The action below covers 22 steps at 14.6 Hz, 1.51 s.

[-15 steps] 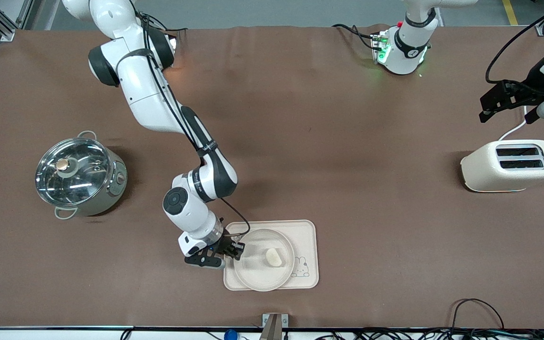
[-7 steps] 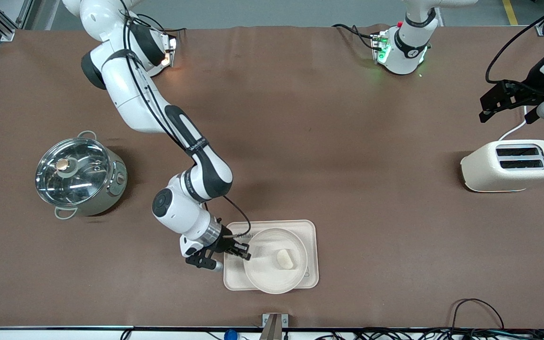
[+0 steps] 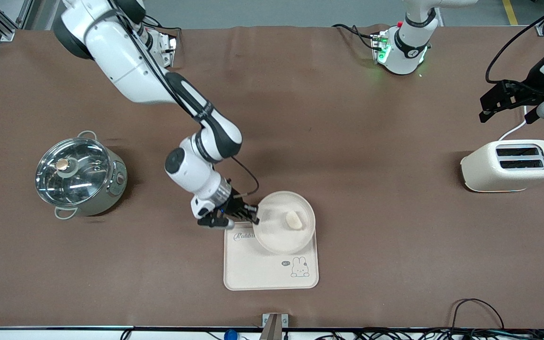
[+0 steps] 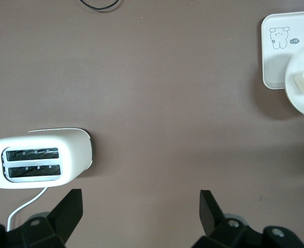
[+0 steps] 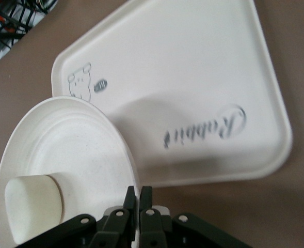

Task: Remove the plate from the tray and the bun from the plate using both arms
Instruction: 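Carry the plate off the tray and set it down with the right gripper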

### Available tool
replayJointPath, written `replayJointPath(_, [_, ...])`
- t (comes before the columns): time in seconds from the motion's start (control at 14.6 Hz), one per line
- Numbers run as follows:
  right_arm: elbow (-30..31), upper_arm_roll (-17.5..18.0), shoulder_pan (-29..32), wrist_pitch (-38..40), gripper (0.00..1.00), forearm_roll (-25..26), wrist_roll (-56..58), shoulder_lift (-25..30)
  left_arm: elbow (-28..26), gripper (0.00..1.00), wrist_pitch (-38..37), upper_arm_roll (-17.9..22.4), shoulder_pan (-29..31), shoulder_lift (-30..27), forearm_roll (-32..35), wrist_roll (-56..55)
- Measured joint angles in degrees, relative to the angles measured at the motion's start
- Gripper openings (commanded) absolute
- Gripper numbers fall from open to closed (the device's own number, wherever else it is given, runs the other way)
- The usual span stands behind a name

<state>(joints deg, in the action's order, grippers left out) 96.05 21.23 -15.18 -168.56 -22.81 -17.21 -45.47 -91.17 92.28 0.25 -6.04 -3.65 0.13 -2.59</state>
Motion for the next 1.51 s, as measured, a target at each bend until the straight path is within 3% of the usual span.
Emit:
replayJointPath(0.21, [16.6,9.6,10.7,-6.8,0.0,0.0,5.7,4.7,0.0,1.0,0.0,0.0,0.0,0.0,0.0,0.0])
replayJointPath(0.27, [20.2,10.8,12.4,-8.2,0.0,0.0,6.7,5.2,0.0,1.0,-0.1,0.0,0.0,0.0,0.0,0.0])
replayJointPath(0.34, [22.5,11.2,13.0,-9.4,0.07,0.1,7.1,5.2,-0.1,1.0,-0.8,0.0,-0.1,0.0,-0.1,0.0])
replayJointPath(0.48, [24.0,11.4,13.1,-10.6,0.9,0.0,7.0,5.2,-0.4,1.0,-3.3,-0.2,-0.4,0.1,-1.6,0.0])
replayJointPath(0.55, [24.0,11.5,13.1,-10.6,1.0,0.0,6.3,5.3,-0.5,1.0,-3.9,-0.4,-0.5,0.1,-2.8,-0.4])
replayJointPath(0.69, [23.9,12.1,13.3,-10.6,1.0,0.0,3.7,5.5,-0.5,1.0,-4.4,-2.6,-0.6,0.2,-4.3,-5.1])
replayJointPath(0.89, [23.5,14.0,14.2,-9.9,1.0,0.0,1.2,8.7,-0.4,1.0,-0.9,-10.0,-1.1,0.5,-6.0,-17.2])
replayJointPath(0.96, [23.3,14.1,15.4,-6.0,1.0,0.0,1.0,11.2,-0.5,1.0,1.7,-12.8,-1.3,1.0,-6.2,-20.9])
replayJointPath(1.23, [19.9,14.1,26.5,25.2,1.0,0.6,4.4,26.9,-0.9,1.0,10.0,-18.9,-2.0,7.1,-6.1,-28.5])
replayJointPath(1.37, [17.2,14.0,33.5,40.5,1.0,1.4,9.3,34.3,-0.9,1.0,15.0,-19.8,-4.7,15.1,-3.2,-31.5])
replayJointPath(1.51, [13.3,13.9,39.2,52.8,1.0,6.0,11.1,39.5,1.0,1.0,20.5,-20.0,-10.6,25.7,4.7,-41.3])
